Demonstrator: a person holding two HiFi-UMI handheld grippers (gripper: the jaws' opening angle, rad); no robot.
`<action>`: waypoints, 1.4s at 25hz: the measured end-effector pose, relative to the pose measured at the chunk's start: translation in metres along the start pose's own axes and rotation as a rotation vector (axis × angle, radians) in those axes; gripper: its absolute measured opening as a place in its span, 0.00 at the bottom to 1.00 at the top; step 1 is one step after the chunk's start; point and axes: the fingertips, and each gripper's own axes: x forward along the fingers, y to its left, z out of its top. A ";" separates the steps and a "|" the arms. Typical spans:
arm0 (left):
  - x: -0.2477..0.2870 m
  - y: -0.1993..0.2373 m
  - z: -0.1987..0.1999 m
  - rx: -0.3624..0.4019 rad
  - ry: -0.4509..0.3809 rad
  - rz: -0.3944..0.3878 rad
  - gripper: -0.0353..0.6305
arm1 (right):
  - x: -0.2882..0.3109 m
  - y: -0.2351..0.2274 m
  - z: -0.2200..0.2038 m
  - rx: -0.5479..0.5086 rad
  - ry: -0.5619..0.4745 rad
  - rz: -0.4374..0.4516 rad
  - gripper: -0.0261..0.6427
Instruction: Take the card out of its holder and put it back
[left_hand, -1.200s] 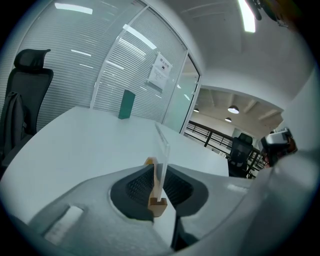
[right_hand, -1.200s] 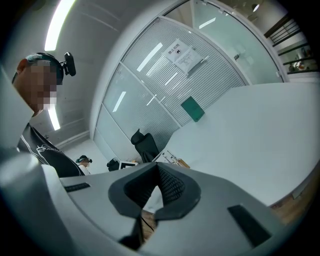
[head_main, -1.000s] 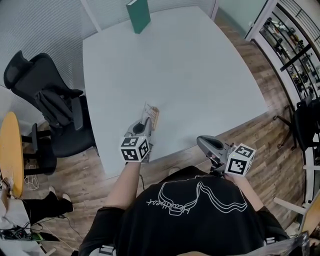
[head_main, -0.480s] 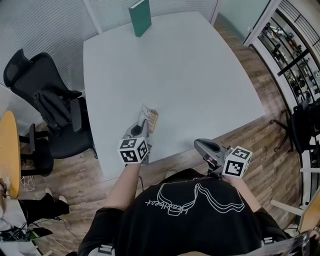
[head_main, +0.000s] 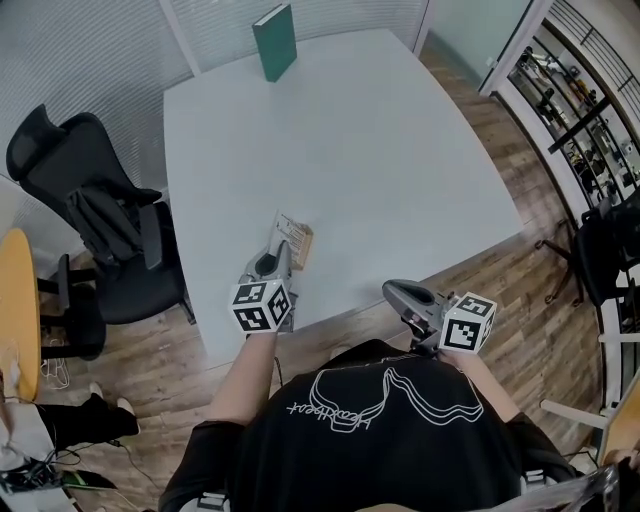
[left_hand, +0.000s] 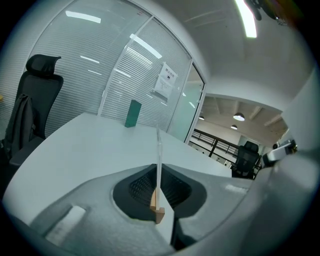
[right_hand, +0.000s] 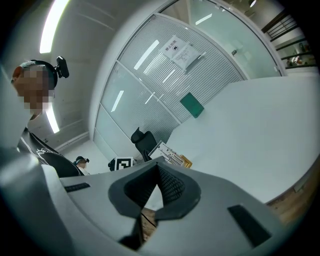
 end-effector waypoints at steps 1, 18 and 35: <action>-0.001 0.000 0.002 -0.001 -0.006 -0.001 0.09 | 0.001 0.000 0.001 0.002 0.001 0.002 0.05; -0.042 -0.008 0.045 0.011 -0.122 0.002 0.09 | 0.004 0.014 0.008 -0.022 -0.006 0.037 0.05; -0.137 -0.118 0.038 -0.083 -0.099 -0.183 0.09 | -0.046 0.055 0.006 -0.103 -0.061 0.105 0.05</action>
